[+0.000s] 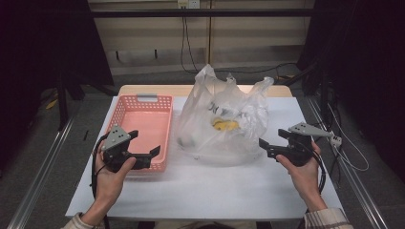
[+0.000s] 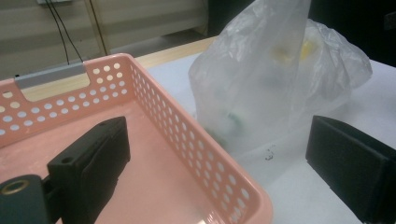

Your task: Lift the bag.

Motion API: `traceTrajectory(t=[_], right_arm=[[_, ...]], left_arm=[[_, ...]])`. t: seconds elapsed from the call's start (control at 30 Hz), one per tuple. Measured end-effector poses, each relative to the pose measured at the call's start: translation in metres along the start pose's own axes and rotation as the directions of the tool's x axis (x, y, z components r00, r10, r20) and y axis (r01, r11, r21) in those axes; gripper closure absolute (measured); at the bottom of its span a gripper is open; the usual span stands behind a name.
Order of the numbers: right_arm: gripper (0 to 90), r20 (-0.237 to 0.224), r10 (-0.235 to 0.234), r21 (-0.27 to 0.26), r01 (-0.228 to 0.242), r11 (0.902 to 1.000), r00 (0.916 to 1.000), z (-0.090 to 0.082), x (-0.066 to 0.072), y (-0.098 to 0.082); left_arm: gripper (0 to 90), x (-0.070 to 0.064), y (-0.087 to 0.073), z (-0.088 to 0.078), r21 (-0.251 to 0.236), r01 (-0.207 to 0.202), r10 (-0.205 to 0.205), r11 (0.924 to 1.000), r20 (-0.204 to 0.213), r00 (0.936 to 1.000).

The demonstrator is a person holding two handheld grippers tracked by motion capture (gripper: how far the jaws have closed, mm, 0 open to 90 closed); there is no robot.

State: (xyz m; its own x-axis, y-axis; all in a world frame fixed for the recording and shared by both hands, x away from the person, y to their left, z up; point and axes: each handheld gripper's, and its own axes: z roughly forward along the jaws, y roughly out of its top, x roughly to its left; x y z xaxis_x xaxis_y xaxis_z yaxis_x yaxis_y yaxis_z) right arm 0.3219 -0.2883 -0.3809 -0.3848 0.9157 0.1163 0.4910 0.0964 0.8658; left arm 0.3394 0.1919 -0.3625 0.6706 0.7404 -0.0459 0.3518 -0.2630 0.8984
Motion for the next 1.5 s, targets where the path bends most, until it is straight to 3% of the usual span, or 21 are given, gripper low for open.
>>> traceTrajectory(t=[0.3,0.43,0.5,0.57,0.67,0.8,0.97,1.03,1.2,1.4,1.5], right_arm=[[14.2,0.001,-0.02,0.016,0.02,0.9997,0.9998,-0.01,0.008,-0.013],[14.2,0.002,-0.029,0.026,0.028,0.9992,0.9996,-0.014,0.01,-0.017],[13.5,0.024,-0.029,0.021,0.029,0.9994,0.9993,-0.015,0.009,-0.022],[13.2,0.014,-0.005,0.022,0.005,0.9997,0.9999,-0.014,0.008,-0.027],[11.6,0.027,-0.015,0.046,0.014,0.9988,0.9995,-0.014,0.011,-0.033],[11.2,0.01,-0.026,0.049,0.025,0.9985,0.9996,-0.017,0.017,-0.039],[11.8,0.007,-0.056,0.049,0.056,0.9972,0.9984,-0.021,0.024,-0.05],[11.8,0.001,-0.055,0.052,0.055,0.9971,0.9985,-0.02,0.024,-0.056],[11.6,0.003,-0.026,0.069,0.026,0.9973,0.9997,-0.018,0.021,-0.07],[11.4,0.005,-0.034,0.065,0.033,0.9973,0.9994,-0.023,0.023,-0.078],[10.8,0.005,-0.014,0.056,0.014,0.9983,0.9999,-0.024,0.023,-0.079]], left_arm=[[6.1,-0.006,-0.012,-0.014,0.019,-0.028,0.028,0.9994,-0.004,0.9996],[6.1,-0.007,-0.021,-0.019,0.032,-0.008,0.008,0.9995,-0.001,1.0],[6.1,-0.008,-0.027,-0.022,0.016,0.001,-0.001,0.9999,-0.022,0.9998],[6.1,-0.008,-0.029,-0.023,0.027,-0.007,0.008,0.9996,-0.023,0.9997],[6.1,-0.011,-0.033,-0.023,0.038,-0.017,0.018,0.9991,-0.023,0.9996],[6.1,-0.017,-0.04,-0.024,0.073,-0.051,0.052,0.9961,-0.017,0.9985],[6.2,-0.018,-0.051,-0.025,0.089,-0.04,0.042,0.9952,-0.016,0.999],[6.3,-0.017,-0.055,-0.023,0.085,-0.023,0.024,0.9961,-0.005,0.9997],[6.4,-0.017,-0.062,-0.027,0.074,-0.003,0.005,0.9973,-0.027,0.9996],[9.8,-0.023,-0.07,-0.031,0.059,-0.046,0.048,0.9972,-0.038,0.9981],[9.5,-0.022,-0.071,-0.035,0.028,-0.021,0.023,0.9994,-0.061,0.9979]])
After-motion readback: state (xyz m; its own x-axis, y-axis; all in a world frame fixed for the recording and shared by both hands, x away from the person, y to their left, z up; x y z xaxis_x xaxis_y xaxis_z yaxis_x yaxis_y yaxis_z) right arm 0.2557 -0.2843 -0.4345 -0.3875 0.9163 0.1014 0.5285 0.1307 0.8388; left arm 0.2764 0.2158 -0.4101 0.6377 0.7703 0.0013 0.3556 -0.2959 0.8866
